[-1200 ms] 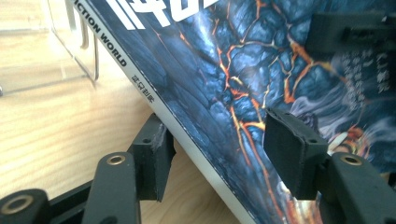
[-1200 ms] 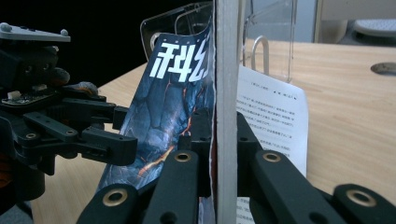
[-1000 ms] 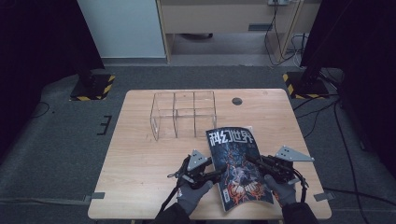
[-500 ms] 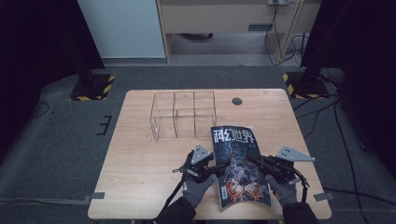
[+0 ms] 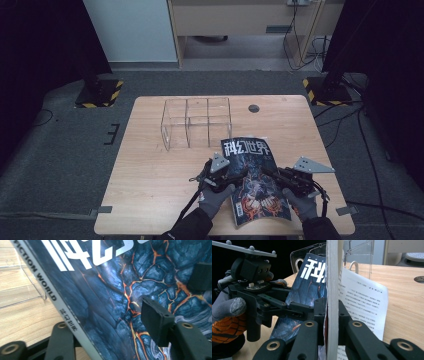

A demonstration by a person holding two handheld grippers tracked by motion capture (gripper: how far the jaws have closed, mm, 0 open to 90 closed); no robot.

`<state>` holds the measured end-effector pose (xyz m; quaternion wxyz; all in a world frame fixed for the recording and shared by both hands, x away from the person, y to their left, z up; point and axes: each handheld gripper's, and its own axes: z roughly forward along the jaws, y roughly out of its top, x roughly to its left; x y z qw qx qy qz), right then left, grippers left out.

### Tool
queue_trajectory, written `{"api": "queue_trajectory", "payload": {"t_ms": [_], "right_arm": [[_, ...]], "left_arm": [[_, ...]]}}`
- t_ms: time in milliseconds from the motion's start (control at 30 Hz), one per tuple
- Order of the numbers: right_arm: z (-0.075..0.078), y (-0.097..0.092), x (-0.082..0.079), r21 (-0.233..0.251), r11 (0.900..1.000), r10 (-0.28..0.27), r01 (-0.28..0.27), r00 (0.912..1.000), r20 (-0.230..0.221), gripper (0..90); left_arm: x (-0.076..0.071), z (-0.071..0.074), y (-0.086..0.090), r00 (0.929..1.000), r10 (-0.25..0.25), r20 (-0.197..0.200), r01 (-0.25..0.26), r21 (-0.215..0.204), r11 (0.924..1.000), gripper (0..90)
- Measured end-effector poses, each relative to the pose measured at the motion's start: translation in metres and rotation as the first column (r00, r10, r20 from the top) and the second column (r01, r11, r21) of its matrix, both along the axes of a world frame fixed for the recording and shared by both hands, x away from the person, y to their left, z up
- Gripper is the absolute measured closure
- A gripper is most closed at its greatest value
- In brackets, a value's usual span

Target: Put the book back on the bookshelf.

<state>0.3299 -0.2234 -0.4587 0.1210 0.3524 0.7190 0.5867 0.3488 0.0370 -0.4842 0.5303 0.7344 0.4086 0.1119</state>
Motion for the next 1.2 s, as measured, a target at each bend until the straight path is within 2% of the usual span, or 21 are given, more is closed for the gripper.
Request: {"api": "queue_trajectory", "payload": {"t_ms": [233,433,733,833,967,1033,1200], "right_arm": [[-0.001,0.001,0.002,-0.011,0.9998,-0.014,0.013,0.9999,-0.003,83.6],[-0.002,0.002,0.008,-0.028,0.9979,-0.059,0.059,0.9983,0.004,83.5],[0.004,0.006,0.018,-0.014,0.996,-0.087,0.088,0.9955,0.038,83.4],[0.005,0.009,0.02,-0.023,0.9956,-0.09,0.091,0.9951,0.041,82.2],[0.006,0.006,0.022,-0.032,0.993,-0.112,0.114,0.9927,0.045,75.5],[0.006,0.004,0.024,-0.032,0.9914,-0.126,0.127,0.9916,0.032,72.6],[0.007,0.004,0.027,-0.038,0.9917,-0.121,0.122,0.9921,0.034,74.3]], "left_arm": [[0.0,0.003,0.002,0.9998,0.018,-0.008,-0.018,-0.002,0.9998,54.9],[-0.004,0.015,0.004,0.9994,0.022,0.026,-0.022,0.016,0.9996,66.6],[-0.006,0.037,0.01,0.9951,0.036,0.092,-0.039,0.029,0.9988,73.1],[-0.008,0.038,0.012,0.9949,0.034,0.095,-0.036,0.016,0.9992,74.2],[-0.011,0.04,0.012,0.9936,0.019,0.111,-0.02,0.012,0.9997,75.5],[-0.012,0.041,0.011,0.9929,0.013,0.119,-0.015,0.013,0.9998,76.0],[-0.012,0.044,0.01,0.9912,0.013,0.132,-0.016,0.015,0.9998,76.4]]}}
